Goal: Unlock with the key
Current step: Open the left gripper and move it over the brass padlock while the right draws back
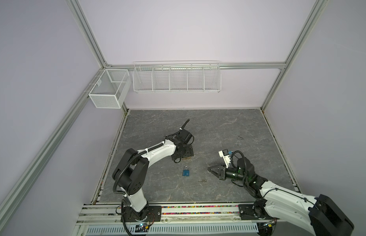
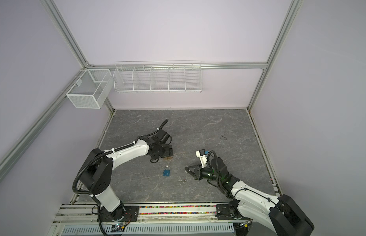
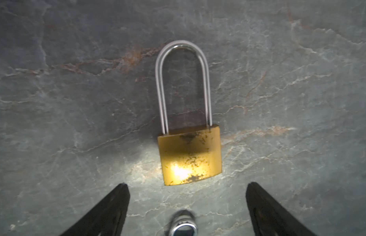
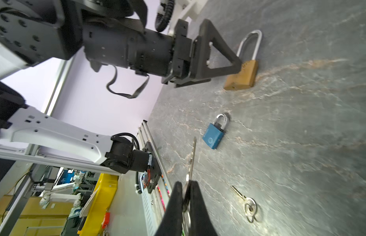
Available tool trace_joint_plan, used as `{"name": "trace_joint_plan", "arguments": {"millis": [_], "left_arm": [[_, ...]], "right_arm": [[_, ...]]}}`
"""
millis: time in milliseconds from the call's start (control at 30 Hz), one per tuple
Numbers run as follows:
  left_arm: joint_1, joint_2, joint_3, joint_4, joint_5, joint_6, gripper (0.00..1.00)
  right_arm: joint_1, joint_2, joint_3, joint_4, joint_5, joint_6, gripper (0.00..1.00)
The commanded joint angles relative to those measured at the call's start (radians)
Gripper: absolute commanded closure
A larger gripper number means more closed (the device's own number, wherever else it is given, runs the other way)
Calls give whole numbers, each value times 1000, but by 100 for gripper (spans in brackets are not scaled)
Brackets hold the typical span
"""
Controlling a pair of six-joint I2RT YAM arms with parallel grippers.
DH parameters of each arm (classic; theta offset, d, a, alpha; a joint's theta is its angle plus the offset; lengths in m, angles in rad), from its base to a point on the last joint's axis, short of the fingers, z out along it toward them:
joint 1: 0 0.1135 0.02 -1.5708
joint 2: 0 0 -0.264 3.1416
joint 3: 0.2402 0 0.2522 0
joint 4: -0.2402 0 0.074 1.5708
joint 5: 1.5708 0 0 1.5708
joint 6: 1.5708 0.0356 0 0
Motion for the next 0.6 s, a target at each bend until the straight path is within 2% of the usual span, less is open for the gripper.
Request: {"name": "trace_joint_plan", "arguments": {"millis": [0,367,567], "left_arm": [[2,53,49,-8,-33,-26,10],[0,129,74,2,-7,-22,17],[-3,163,81,28,19,-30,24]], "right_arm": [[-12,-38,4,58,-39,37,94],[-39,-220,12,-164,11,-20,94],[-45,-231,15,-192,4,-23,94]]}}
